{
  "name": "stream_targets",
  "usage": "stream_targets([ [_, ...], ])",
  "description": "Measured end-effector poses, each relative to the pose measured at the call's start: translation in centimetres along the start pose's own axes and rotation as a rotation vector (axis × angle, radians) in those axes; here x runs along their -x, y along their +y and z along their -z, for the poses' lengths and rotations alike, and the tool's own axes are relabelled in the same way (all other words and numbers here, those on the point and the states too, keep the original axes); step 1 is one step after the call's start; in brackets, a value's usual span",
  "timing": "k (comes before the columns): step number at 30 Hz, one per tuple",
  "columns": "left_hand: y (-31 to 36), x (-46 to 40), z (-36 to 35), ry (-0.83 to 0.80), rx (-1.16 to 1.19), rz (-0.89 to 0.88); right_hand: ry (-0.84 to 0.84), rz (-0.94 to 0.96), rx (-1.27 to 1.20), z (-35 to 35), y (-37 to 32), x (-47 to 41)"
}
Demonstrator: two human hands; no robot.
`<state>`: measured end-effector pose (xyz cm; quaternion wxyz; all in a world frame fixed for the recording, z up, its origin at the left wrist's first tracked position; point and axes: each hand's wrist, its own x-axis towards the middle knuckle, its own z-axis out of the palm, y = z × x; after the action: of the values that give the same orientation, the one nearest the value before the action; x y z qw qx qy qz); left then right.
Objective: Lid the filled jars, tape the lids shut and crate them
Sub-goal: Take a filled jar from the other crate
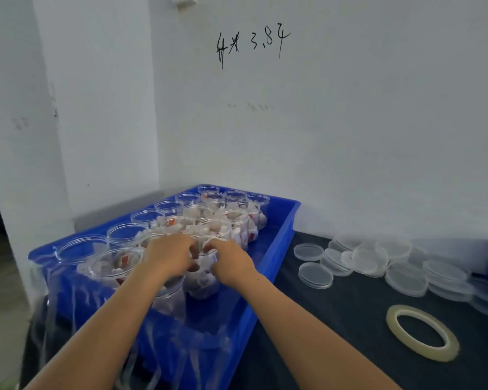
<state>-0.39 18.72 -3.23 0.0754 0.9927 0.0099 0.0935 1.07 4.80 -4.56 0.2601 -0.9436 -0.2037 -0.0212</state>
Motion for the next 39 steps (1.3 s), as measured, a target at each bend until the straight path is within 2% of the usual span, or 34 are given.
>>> stream_targets([
  [7,1.3,-0.1,-0.3,0.042,0.033,-0.047,0.092,-0.040,0.193,-0.3,-0.2,-0.1],
  [12,2.0,-0.3,-0.4,0.124,0.050,-0.080,0.165,-0.060,0.176,0.3,0.7,-0.1],
  [16,3.4,-0.7,0.1,0.187,0.086,-0.157,0.280,-0.080,0.004,1.5,1.4,0.2],
  [19,5.0,-0.7,1.1,0.252,0.210,-0.200,0.399,-0.030,-0.153,3.9,1.9,1.0],
  [24,9.8,0.4,2.7,0.465,0.479,-0.276,0.508,0.049,-0.489,9.6,3.0,3.5],
  [28,15.3,0.9,2.1,0.627,0.711,-0.310,0.609,0.001,-0.478,13.2,4.8,6.5],
  [32,19.9,1.0,-0.4,0.539,0.942,-0.321,0.684,-0.129,-0.458,14.3,8.6,9.4],
  [39,24.4,1.0,-7.8,0.182,1.119,-0.373,0.714,-0.314,-0.367,12.7,15.9,13.3],
])
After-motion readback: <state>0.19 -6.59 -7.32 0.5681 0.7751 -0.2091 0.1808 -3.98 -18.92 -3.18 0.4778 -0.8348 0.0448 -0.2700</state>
